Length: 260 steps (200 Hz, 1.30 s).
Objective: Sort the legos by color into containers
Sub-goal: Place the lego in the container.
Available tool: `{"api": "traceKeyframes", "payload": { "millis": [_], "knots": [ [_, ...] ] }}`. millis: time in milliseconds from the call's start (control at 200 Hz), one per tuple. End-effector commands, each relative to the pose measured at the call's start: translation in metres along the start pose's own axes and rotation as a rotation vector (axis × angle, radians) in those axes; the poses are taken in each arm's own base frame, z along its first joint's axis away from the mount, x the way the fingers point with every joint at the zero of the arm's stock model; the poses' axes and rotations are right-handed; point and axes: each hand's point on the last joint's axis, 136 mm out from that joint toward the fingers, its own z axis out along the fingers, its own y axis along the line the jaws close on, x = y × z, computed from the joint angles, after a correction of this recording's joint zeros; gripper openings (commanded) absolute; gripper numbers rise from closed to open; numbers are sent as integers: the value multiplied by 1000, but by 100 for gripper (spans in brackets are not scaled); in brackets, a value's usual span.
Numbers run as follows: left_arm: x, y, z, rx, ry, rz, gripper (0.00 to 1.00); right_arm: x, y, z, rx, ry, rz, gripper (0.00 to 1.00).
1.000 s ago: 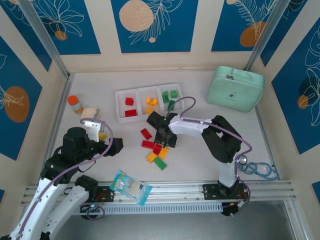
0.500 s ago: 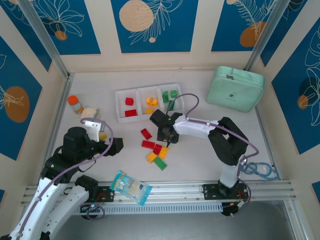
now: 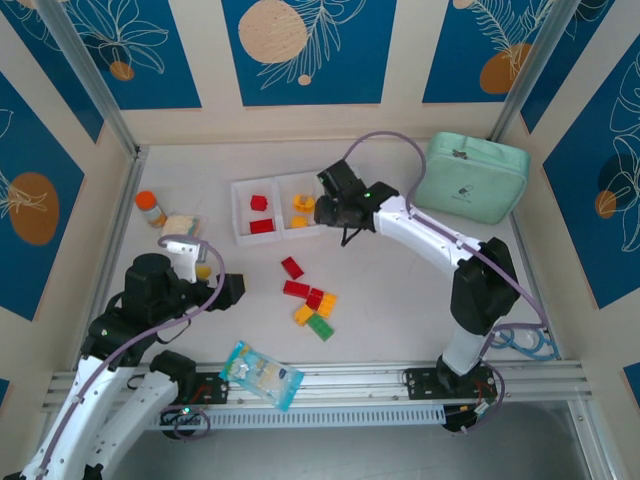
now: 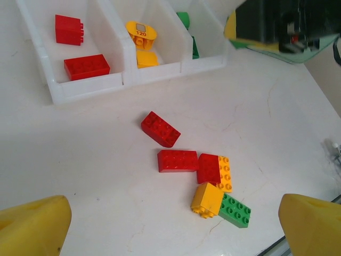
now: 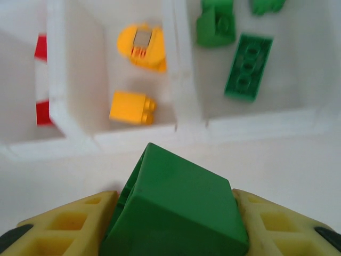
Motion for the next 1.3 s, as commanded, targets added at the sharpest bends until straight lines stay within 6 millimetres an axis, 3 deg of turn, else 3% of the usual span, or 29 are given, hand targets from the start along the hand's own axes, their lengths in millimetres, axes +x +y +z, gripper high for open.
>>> {"api": "traceKeyframes", "payload": {
  "millis": [0,160,305,550,695,1010,1185,1296],
  "knots": [
    [-5,0,-2,4,-34,23,99,-20,-3,20,-38,9,-12,38],
    [-6,1,-3,-5,-41,23,99,-52,-16,44,-78,12,61,38],
    [-6,2,-3,-7,-42,22,99,-66,-25,70,-106,50,123,38],
    [-6,3,-4,-13,-44,21,99,-70,-27,110,-145,125,211,37],
    [-6,3,-3,-15,-42,21,99,-70,-27,120,-143,136,239,45],
    [-7,4,-3,-17,-45,21,99,-73,-27,114,-146,137,261,74],
    [-6,3,-3,-11,-42,19,99,-78,-12,93,-214,148,237,82],
    [-7,2,-3,-8,-46,19,99,-83,-2,70,-249,140,218,86]
  ]
}}
